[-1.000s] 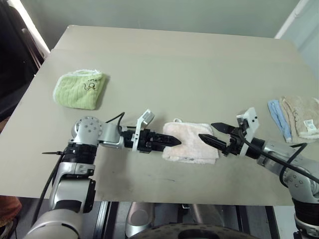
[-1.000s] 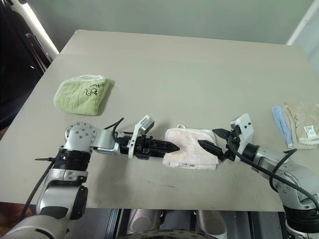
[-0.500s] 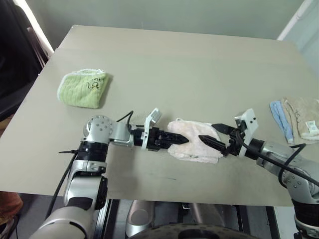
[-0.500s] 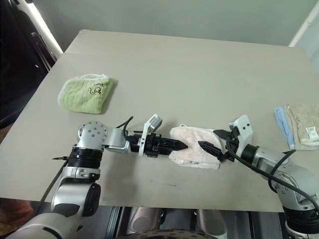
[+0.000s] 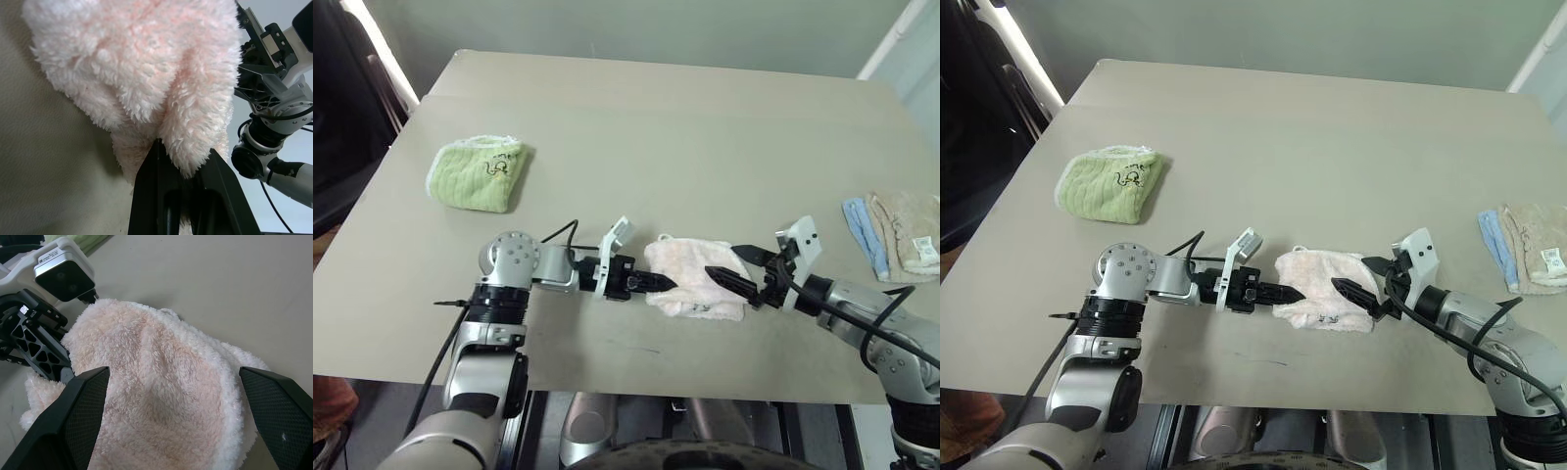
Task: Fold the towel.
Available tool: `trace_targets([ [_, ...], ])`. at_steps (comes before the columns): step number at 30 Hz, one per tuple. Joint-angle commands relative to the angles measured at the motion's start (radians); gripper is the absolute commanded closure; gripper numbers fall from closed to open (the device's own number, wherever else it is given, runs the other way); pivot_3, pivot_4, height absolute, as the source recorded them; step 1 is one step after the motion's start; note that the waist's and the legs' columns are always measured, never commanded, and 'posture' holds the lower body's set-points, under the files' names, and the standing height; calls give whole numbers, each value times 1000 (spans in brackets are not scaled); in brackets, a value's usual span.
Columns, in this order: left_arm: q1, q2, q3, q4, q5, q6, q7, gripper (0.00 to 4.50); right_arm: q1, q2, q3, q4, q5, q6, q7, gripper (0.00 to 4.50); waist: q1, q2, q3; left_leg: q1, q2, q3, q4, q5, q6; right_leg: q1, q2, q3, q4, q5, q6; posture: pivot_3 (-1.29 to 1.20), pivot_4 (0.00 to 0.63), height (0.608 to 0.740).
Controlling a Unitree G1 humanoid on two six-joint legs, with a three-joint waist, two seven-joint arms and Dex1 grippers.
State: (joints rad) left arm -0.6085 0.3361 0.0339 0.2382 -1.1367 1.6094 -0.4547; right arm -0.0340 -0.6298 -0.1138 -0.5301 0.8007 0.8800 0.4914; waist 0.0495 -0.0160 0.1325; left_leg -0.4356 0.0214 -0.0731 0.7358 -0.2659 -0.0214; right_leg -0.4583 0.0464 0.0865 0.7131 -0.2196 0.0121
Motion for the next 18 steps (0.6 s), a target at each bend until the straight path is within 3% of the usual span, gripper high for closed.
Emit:
trace_targets([
  [1, 3, 7, 11, -25, -8, 5, -28, 4483, -21, 8, -30, -25, 5, -16, -7, 0, 0, 0, 0, 0, 0, 0, 0, 0, 0, 0, 0, 0, 0, 0, 0, 0, 150, 697],
  [9, -60, 104, 96, -109, 14, -16, -64, 4483, -49, 31, -79, 0, 8, -41, -7, 0, -4, -1, 2, -1, 1, 0, -1, -1, -1, -2, 1, 0, 0, 0, 0, 0, 150, 697],
  [18, -197, 126, 315, -70, 43, -88, 25, 4483, -115, 72, -77, 77, -24, -79, -22, 0, -7, -2, 3, -2, 1, 0, -2, -1, 0, -3, 0, 0, 0, 0, 0, 0, 150, 697],
])
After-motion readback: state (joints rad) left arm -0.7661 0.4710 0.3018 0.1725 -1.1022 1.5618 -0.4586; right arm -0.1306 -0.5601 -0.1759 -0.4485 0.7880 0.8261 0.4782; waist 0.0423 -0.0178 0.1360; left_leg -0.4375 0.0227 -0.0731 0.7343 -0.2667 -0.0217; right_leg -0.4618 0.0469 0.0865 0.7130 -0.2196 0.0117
